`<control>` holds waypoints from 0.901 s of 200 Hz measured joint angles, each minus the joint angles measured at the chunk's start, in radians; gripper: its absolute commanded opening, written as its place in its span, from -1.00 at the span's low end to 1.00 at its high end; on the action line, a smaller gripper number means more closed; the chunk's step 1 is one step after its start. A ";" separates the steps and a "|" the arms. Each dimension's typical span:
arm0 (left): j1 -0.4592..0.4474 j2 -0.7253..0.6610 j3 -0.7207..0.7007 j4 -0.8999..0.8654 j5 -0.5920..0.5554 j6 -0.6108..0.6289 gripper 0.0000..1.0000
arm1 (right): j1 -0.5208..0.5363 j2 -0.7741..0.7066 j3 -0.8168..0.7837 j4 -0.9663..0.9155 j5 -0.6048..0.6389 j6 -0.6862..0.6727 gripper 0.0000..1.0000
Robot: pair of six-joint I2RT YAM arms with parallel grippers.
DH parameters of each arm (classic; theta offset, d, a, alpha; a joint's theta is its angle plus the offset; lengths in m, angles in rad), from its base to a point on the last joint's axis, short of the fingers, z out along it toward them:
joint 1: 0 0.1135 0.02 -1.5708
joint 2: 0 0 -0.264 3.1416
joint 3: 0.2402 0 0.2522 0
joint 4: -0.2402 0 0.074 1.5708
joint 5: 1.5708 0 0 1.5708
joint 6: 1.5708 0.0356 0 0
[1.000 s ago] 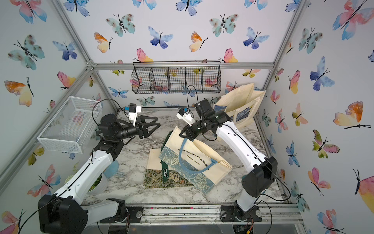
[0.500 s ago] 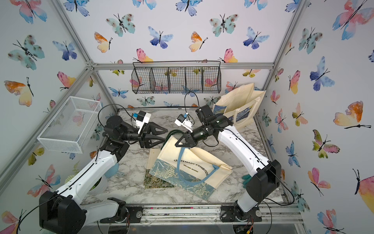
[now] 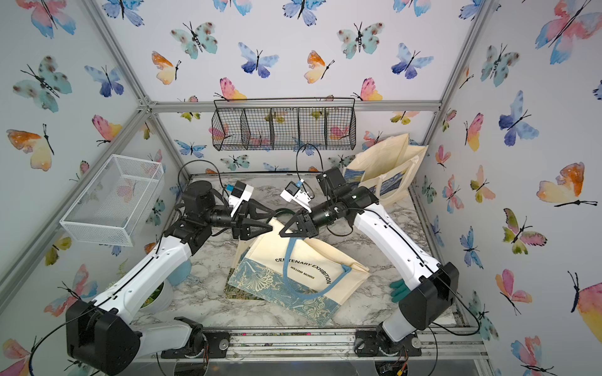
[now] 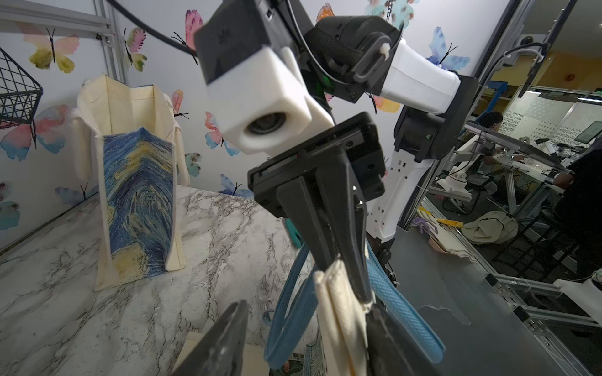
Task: Put away the canvas bag
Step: Press the canvas bag.
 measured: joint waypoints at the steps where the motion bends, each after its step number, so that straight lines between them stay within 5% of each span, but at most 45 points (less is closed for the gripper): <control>1: 0.000 0.001 0.000 -0.001 0.000 0.000 0.24 | 0.001 0.000 0.000 0.000 0.000 0.000 -0.96; 69: -0.014 0.035 0.000 -0.069 0.022 0.034 0.19 | 0.002 0.009 0.130 -0.023 0.163 0.005 -0.96; 87: -0.031 0.035 -0.003 -0.086 0.027 0.048 -0.05 | 0.003 0.016 0.184 -0.037 0.243 0.013 -0.96; 99: -0.043 0.035 -0.011 -0.082 0.027 0.061 -0.66 | 0.005 0.024 0.215 -0.061 0.291 0.019 -0.96; 110: -0.051 0.035 -0.019 -0.085 0.016 0.066 -1.00 | 0.008 0.037 0.240 -0.095 0.322 0.026 -0.96; 141: -0.056 0.035 -0.038 -0.082 -0.014 0.073 -1.00 | 0.023 0.067 0.298 -0.166 0.385 0.037 -0.96; 145: -0.058 0.035 -0.038 -0.080 -0.019 0.073 -0.79 | 0.024 0.070 0.306 -0.173 0.394 0.039 -0.96; 152: -0.061 0.034 -0.038 -0.077 -0.027 0.074 -0.09 | 0.024 0.074 0.319 -0.186 0.407 0.043 -0.96; 157: -0.063 0.033 -0.038 -0.074 -0.032 0.077 0.13 | 0.025 0.077 0.328 -0.190 0.421 0.045 -0.96; 171: -0.076 0.029 -0.045 -0.074 -0.047 0.077 0.26 | 0.025 0.084 0.362 -0.199 0.472 0.052 -0.96; 180: -0.084 0.027 -0.052 -0.076 -0.053 0.074 0.13 | 0.023 0.085 0.381 -0.204 0.508 0.054 -0.96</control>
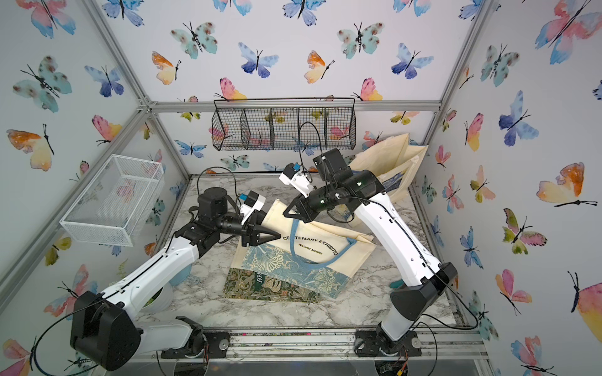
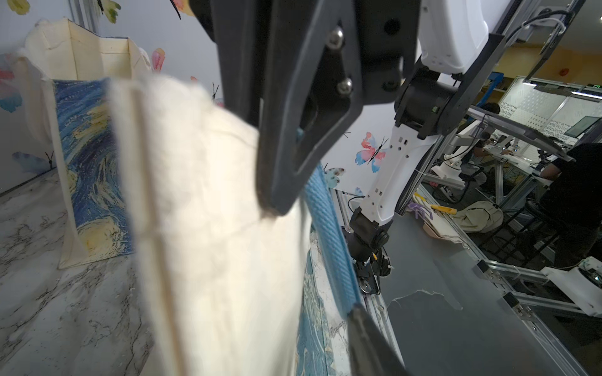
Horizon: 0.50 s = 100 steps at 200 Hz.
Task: Put away the canvas bag
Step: Press the canvas bag.
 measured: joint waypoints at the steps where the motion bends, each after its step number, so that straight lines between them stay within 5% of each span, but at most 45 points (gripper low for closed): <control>1: -0.001 0.000 -0.001 0.000 -0.001 0.002 0.10 | 0.000 0.000 0.003 -0.001 0.005 0.000 -0.96; 19: -0.008 -0.002 -0.015 0.012 -0.027 0.002 -1.00 | 0.002 0.001 0.035 -0.030 0.059 0.002 -0.96; 49: -0.012 -0.002 -0.028 0.031 -0.073 0.000 -0.98 | 0.021 0.000 0.050 -0.050 0.106 0.002 -0.96; 61: -0.016 -0.002 -0.035 0.040 -0.084 0.000 -0.13 | 0.022 0.001 0.050 -0.053 0.118 0.003 -0.96; 69: -0.019 -0.002 -0.040 0.040 -0.086 -0.001 0.08 | 0.022 0.000 0.050 -0.051 0.136 0.003 -0.96; 100: -0.030 -0.007 -0.091 0.017 -0.087 -0.001 0.09 | 0.004 -0.015 0.051 -0.023 0.240 0.013 -0.96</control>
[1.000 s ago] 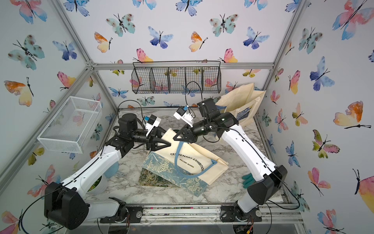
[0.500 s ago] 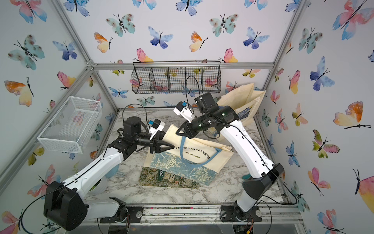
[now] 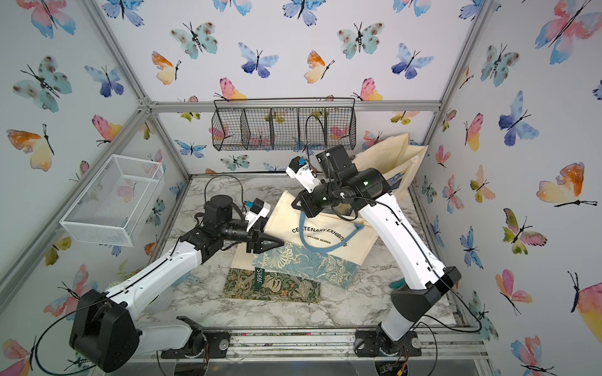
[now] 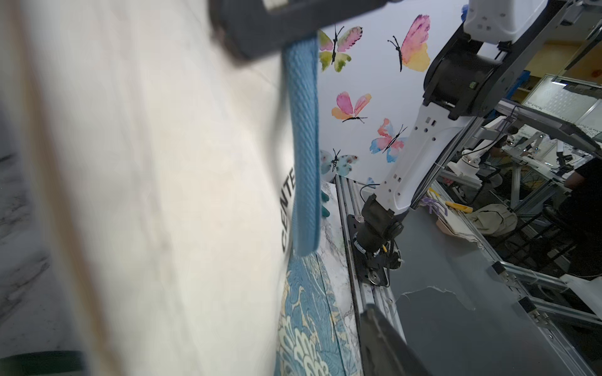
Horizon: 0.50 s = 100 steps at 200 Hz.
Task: Put away the canvas bag
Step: Press the canvas bag.
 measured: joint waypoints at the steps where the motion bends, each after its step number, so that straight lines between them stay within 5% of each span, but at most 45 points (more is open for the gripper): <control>1: 0.000 0.000 -0.002 0.000 0.000 0.000 0.07 | 0.000 0.000 0.000 0.001 0.002 0.000 -0.96; 21: -0.007 -0.001 -0.023 0.011 -0.009 -0.003 -0.40 | 0.003 -0.009 0.000 0.005 0.026 0.003 -0.96; 38: -0.011 -0.007 -0.027 0.022 -0.033 -0.011 -0.99 | 0.008 -0.010 0.000 0.002 0.034 0.005 -0.96; 63: -0.013 -0.008 -0.040 0.037 -0.060 -0.024 -1.00 | 0.014 -0.010 0.000 -0.005 0.043 0.005 -0.96; 78: -0.016 -0.008 -0.045 0.050 -0.066 -0.024 -0.10 | 0.016 -0.010 0.000 -0.006 0.051 0.005 -0.96; 100: -0.021 -0.008 -0.057 0.051 -0.066 -0.027 0.15 | 0.014 -0.010 0.003 -0.003 0.103 0.005 -0.96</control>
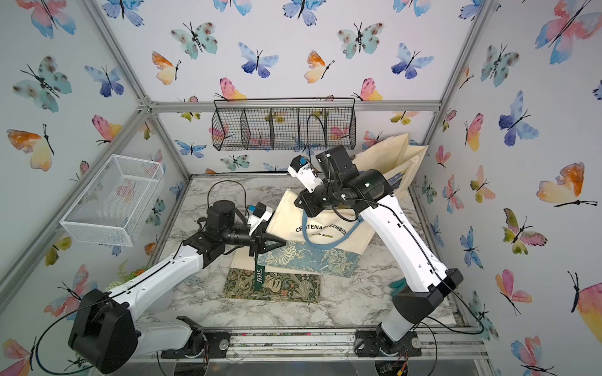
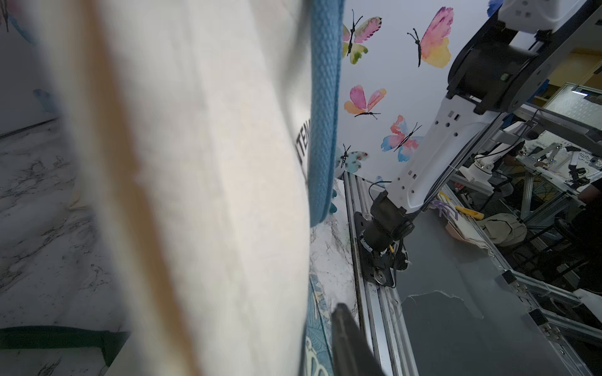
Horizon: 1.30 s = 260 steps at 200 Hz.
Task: Put away the canvas bag
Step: Press the canvas bag.
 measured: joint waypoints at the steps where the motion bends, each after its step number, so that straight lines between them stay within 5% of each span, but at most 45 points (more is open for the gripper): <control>1: 0.000 0.000 -0.002 -0.001 0.000 -0.002 0.16 | -0.001 0.000 0.000 0.001 0.005 0.000 -0.96; 11: 0.000 0.000 -0.015 -0.008 -0.002 -0.004 0.30 | -0.010 -0.001 0.007 0.010 0.034 0.001 -0.96; 33: -0.005 0.000 -0.034 -0.014 -0.003 -0.005 0.18 | -0.019 -0.015 0.010 0.023 0.080 0.002 -0.96; 44: -0.007 0.000 -0.034 -0.009 -0.003 -0.001 -0.14 | -0.019 -0.024 0.010 0.027 0.092 0.002 -0.96; 61: -0.010 0.000 -0.030 0.002 -0.010 -0.003 -0.99 | -0.016 -0.034 0.010 0.025 0.100 0.002 -0.96; 122: -0.011 0.015 -0.014 -0.007 -0.032 -0.004 -1.00 | -0.014 -0.045 0.008 0.028 0.109 0.001 -0.96; 138: -0.011 0.015 -0.014 -0.007 -0.038 -0.004 -0.21 | -0.014 -0.050 0.000 0.035 0.108 -0.002 -0.96; 147: -0.012 0.015 -0.014 -0.014 -0.042 -0.003 -0.02 | -0.015 -0.053 -0.006 0.045 0.114 -0.004 -0.96; 176: -0.012 0.015 -0.014 -0.050 -0.055 -0.015 0.32 | -0.035 -0.065 -0.006 0.082 0.118 -0.019 -0.97; 237: -0.011 0.073 0.125 -0.141 -0.057 0.002 0.41 | -0.050 -0.065 -0.060 0.128 0.042 -0.068 -0.97; 243: -0.011 0.085 0.147 -0.147 -0.057 0.005 0.56 | -0.051 -0.065 -0.071 0.130 0.028 -0.071 -0.97; 249: -0.011 0.093 0.162 -0.151 -0.058 0.006 1.00 | -0.051 -0.065 -0.081 0.133 0.014 -0.073 -0.97; 260: -0.011 0.101 0.186 -0.155 -0.068 0.007 0.97 | -0.050 -0.065 -0.101 0.139 -0.016 -0.074 -0.97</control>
